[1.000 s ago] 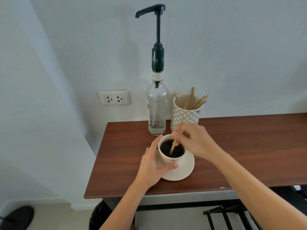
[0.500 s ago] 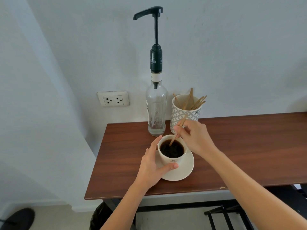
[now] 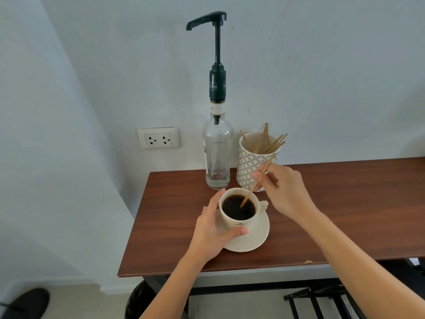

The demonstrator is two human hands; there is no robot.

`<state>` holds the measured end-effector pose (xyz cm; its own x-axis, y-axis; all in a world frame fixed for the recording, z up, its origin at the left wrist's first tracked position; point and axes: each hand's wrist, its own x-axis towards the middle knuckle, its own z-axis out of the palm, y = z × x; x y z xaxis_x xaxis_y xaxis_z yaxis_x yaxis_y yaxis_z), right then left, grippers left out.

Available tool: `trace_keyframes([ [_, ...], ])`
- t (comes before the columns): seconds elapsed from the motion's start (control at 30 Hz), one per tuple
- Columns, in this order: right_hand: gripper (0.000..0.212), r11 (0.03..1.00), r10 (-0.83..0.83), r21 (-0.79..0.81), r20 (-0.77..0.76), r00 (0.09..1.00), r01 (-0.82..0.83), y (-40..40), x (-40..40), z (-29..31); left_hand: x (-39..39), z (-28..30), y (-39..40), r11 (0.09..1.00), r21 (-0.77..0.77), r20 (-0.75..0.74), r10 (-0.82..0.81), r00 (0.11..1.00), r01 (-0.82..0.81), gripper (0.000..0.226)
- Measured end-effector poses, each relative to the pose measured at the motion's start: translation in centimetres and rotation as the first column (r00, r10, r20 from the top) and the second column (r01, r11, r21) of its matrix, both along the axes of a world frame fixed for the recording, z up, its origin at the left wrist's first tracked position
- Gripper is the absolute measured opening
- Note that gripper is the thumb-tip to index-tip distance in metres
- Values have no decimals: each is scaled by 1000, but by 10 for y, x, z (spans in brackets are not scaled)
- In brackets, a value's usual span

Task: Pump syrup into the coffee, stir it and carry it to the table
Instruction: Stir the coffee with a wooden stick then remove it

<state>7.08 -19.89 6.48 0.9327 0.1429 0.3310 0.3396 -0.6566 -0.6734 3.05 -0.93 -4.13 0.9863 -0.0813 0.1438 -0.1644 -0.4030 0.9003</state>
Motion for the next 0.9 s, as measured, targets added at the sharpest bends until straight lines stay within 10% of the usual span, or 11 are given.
trace_keyframes([
  [0.63,25,970,-48,239,35,998,38,-23,-7,-10,-4,7,-6,1000,19,-65,11,998,-10,105],
  [0.9,23,663,-93,718,-198,976,209,-14,-5,4,-18,19,7,992,-53,20,120,993,-119,53],
])
